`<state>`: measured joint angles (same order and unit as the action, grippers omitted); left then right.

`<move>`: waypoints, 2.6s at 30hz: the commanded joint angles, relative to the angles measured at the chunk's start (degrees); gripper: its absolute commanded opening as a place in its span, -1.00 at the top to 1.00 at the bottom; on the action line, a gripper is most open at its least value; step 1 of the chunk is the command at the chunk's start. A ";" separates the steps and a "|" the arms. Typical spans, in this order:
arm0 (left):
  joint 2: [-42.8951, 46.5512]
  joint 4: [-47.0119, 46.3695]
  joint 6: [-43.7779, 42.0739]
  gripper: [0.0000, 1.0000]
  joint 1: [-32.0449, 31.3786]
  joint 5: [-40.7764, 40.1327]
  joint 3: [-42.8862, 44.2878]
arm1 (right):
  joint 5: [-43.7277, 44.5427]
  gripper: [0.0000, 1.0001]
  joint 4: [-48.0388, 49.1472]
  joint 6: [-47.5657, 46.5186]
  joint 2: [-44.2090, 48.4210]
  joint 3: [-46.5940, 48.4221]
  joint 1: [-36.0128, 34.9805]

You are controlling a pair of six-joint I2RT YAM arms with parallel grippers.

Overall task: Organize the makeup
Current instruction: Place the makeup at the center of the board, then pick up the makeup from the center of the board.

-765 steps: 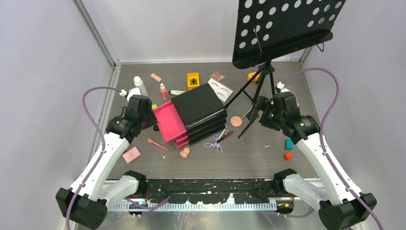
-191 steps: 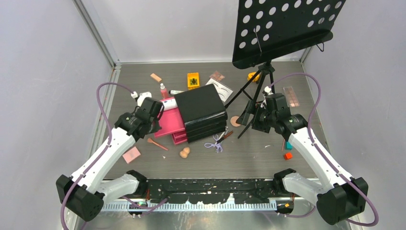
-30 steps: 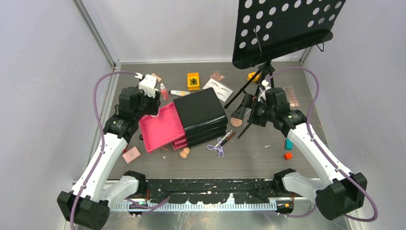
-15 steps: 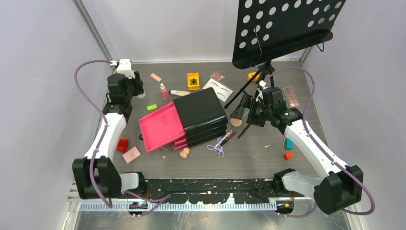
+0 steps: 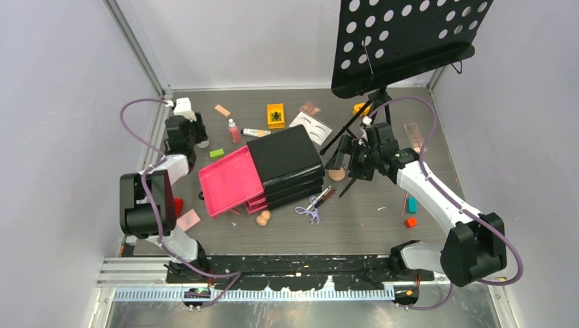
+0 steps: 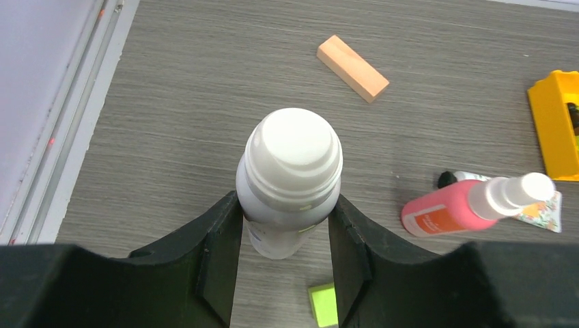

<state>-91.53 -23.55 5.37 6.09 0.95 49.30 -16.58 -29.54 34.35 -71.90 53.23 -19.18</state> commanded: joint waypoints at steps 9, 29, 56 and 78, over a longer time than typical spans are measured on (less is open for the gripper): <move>-2.65 -14.94 -1.08 0.47 0.90 -2.93 -1.88 | 0.33 -0.96 1.88 -1.98 -2.30 3.86 -0.27; -0.62 -11.65 -0.71 -0.47 0.86 -4.99 -3.92 | -0.21 -0.96 1.19 -1.85 -2.03 4.16 -0.29; -2.32 37.86 2.04 -0.97 -14.18 0.09 31.20 | -0.40 -0.96 0.53 -0.53 -0.83 3.83 -0.36; -19.91 37.91 1.15 -0.34 -17.16 -6.14 34.99 | 0.14 -0.96 0.55 -0.46 -1.49 3.37 -0.32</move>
<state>-110.67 16.36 6.24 -11.25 -3.81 81.93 -16.67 -29.23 33.63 -74.39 55.16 -19.18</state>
